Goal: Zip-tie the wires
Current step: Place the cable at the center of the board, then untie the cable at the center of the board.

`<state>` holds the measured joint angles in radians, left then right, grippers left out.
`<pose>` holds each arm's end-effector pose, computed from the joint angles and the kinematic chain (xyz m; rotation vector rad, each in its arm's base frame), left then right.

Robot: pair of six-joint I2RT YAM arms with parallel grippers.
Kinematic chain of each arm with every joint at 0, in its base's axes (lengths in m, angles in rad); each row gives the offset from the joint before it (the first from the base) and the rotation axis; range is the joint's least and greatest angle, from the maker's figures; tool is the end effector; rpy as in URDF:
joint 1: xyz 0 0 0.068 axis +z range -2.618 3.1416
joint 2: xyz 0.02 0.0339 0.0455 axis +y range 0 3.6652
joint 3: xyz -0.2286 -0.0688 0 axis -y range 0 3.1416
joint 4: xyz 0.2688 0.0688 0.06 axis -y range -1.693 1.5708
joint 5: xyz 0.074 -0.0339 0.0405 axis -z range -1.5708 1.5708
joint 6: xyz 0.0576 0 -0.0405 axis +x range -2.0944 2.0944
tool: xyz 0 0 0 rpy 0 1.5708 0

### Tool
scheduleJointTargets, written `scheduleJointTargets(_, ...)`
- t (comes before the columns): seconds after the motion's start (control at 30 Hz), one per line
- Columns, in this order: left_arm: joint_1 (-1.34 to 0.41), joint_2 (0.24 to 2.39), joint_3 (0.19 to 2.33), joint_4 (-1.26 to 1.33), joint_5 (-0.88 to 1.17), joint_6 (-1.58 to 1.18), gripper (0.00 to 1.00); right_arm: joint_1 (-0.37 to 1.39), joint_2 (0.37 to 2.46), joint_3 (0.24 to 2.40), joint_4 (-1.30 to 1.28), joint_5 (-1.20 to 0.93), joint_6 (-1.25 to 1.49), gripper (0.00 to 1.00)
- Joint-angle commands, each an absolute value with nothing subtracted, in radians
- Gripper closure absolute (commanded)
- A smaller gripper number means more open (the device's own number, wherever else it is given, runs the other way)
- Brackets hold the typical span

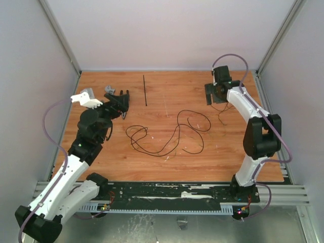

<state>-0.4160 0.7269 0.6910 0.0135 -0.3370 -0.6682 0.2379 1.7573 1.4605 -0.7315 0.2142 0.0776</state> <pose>0.2348 -0.0829 0.3129 -0.4652 1.5537 -0.5740 0.3957 0.0834 0.2053 -0.1291 2.5673 -0.1606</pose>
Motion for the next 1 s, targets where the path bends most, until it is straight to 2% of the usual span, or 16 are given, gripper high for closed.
scheduleJointTargets(0.0,-0.423,0.789,0.786,0.142,-0.258,-0.577,0.08,0.162,1.88,1.566,-0.612,0.206,0.082,0.18)
scheduleJointTargets(0.17,-0.423,0.864,0.815,0.21,-0.19,-0.573,0.08,0.159,1.993,1.67,-0.614,0.119,0.062,0.18)
scheduleJointTargets(0.27,-0.423,0.892,0.806,0.241,-0.189,-0.563,0.08,0.159,2.025,1.679,-0.606,0.029,0.055,0.21)
scheduleJointTargets(0.43,-0.423,0.915,0.764,0.317,-0.197,-0.553,0.08,0.164,2.104,1.694,-0.606,0.031,0.055,0.24)
scheduleJointTargets(0.6,-0.423,0.949,0.775,0.33,-0.182,-0.547,0.07,0.163,2.154,1.7,-0.565,0.015,0.054,0.33)
scheduleJointTargets(0.9,-0.423,0.969,0.763,0.347,-0.168,-0.566,0.07,0.164,2.194,1.697,-0.548,0.028,0.047,0.62)
scheduleJointTargets(0.97,-0.423,0.973,0.764,0.341,-0.164,-0.569,0.06,0.163,2.196,1.698,-0.548,0.027,0.046,0.72)
